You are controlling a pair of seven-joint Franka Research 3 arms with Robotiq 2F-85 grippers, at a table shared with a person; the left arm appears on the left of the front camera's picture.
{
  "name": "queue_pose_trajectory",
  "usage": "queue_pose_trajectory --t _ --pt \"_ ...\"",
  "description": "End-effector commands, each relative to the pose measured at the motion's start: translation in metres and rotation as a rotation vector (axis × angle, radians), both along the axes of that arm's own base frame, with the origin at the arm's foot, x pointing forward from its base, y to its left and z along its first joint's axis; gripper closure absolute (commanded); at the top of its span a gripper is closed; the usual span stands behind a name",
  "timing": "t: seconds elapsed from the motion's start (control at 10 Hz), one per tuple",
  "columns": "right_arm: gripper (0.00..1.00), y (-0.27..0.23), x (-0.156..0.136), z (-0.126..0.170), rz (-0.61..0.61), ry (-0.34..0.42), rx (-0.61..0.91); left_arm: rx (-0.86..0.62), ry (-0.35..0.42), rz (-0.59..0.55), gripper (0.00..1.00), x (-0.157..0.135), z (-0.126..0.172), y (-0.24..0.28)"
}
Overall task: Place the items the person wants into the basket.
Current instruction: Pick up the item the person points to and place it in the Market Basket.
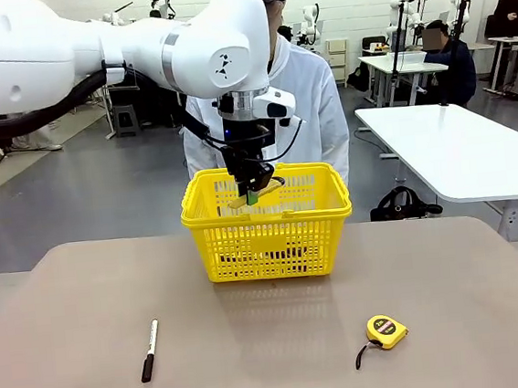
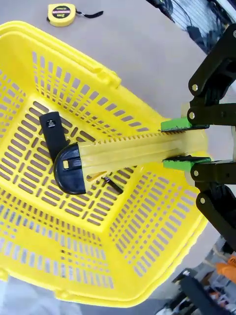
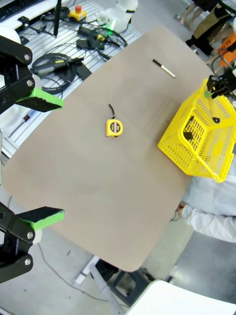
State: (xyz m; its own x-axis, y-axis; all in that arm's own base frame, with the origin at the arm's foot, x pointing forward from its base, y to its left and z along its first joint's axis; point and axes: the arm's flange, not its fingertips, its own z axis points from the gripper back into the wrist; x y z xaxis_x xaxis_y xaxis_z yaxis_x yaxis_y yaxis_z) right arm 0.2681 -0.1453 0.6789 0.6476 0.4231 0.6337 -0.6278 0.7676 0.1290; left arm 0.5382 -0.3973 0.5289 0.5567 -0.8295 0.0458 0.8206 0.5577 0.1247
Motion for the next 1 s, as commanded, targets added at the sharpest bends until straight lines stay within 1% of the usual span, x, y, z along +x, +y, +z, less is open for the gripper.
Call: queue_pose_trajectory --t 0.0,0.1,0.2,0.3,0.5,0.9 --pt "0.00 0.001 0.001 -0.001 0.018 -0.004 0.013 0.034 -0.045 -0.165 0.73 0.014 0.000 -0.002" --pt "0.00 0.001 0.001 -0.001 0.018 -0.004 0.013 0.043 -0.040 -0.196 0.73 0.026 -0.005 -0.003" --pt "0.00 0.001 0.001 -0.001 0.018 -0.004 0.013 0.042 -0.011 -0.206 0.73 0.039 -0.010 -0.002" --pt "0.00 0.001 0.001 -0.001 0.018 -0.004 0.013 0.042 -0.004 -0.180 0.73 0.046 -0.016 -0.001" --pt "0.00 0.001 0.001 -0.001 0.018 -0.004 0.013 0.046 0.004 -0.172 0.73 0.055 -0.020 -0.001" --pt "0.00 0.001 0.001 -0.001 0.018 -0.004 0.013 0.055 0.014 -0.172 0.73 0.056 -0.023 -0.002"
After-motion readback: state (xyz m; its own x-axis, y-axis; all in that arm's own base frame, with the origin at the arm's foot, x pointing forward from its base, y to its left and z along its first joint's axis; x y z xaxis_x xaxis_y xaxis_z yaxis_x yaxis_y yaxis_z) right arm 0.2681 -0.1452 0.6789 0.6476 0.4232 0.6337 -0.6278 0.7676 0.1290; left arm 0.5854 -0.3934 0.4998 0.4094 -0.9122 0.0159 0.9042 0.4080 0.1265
